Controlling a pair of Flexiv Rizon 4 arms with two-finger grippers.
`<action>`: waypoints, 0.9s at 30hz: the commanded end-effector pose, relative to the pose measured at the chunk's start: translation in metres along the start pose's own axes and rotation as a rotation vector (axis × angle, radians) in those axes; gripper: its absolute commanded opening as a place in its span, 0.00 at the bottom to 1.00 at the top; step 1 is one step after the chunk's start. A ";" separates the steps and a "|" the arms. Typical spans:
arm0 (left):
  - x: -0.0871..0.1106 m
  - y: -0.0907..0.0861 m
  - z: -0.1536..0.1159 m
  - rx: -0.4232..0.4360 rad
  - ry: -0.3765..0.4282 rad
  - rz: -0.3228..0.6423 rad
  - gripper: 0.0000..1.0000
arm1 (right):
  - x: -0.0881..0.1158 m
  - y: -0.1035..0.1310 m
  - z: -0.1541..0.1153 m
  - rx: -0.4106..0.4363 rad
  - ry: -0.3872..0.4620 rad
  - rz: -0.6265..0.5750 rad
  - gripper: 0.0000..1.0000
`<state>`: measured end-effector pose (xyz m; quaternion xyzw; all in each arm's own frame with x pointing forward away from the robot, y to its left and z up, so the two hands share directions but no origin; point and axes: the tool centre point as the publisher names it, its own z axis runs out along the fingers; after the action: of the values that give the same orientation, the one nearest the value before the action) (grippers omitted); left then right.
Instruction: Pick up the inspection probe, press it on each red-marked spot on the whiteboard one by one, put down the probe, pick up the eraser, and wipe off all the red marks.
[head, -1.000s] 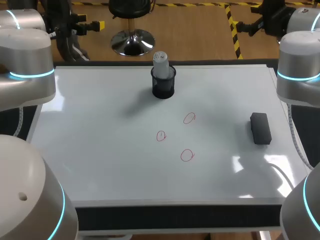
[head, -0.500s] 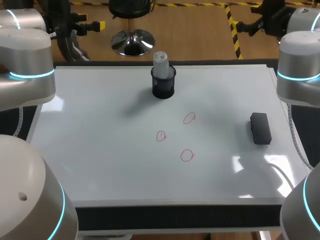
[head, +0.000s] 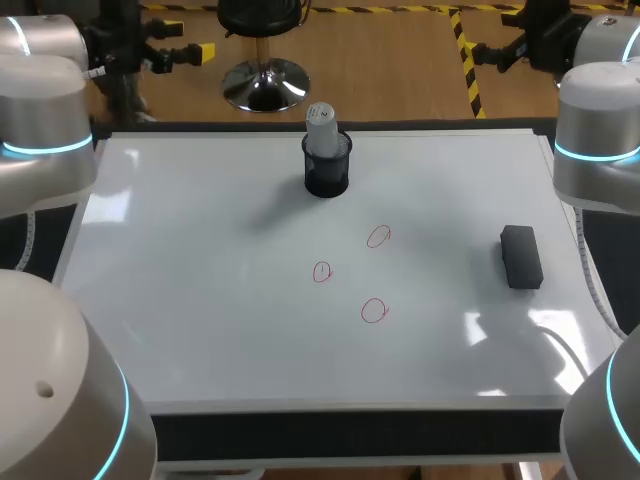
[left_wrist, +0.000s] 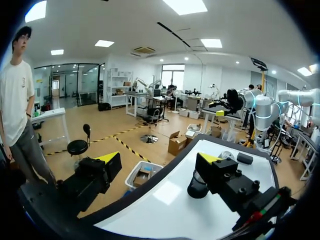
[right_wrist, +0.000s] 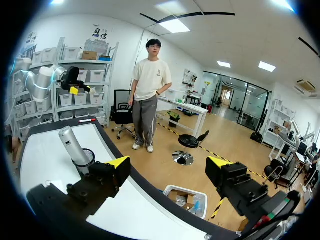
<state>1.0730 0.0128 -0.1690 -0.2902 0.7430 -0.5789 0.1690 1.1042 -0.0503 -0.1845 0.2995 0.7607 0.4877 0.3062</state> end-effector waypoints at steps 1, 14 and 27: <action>-0.001 0.003 -0.002 0.034 0.043 0.031 1.00 | 0.000 0.000 0.000 0.000 0.000 0.000 1.00; 0.023 -0.011 -0.004 0.132 0.237 0.181 1.00 | 0.000 0.000 0.000 0.000 0.000 0.000 1.00; 0.050 -0.016 -0.011 0.191 0.456 0.320 1.00 | 0.000 0.000 0.000 0.000 0.000 0.000 1.00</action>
<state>1.0276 -0.0158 -0.1451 -0.0355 0.7379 -0.6606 0.1336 1.1042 -0.0503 -0.1845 0.2996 0.7607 0.4877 0.3062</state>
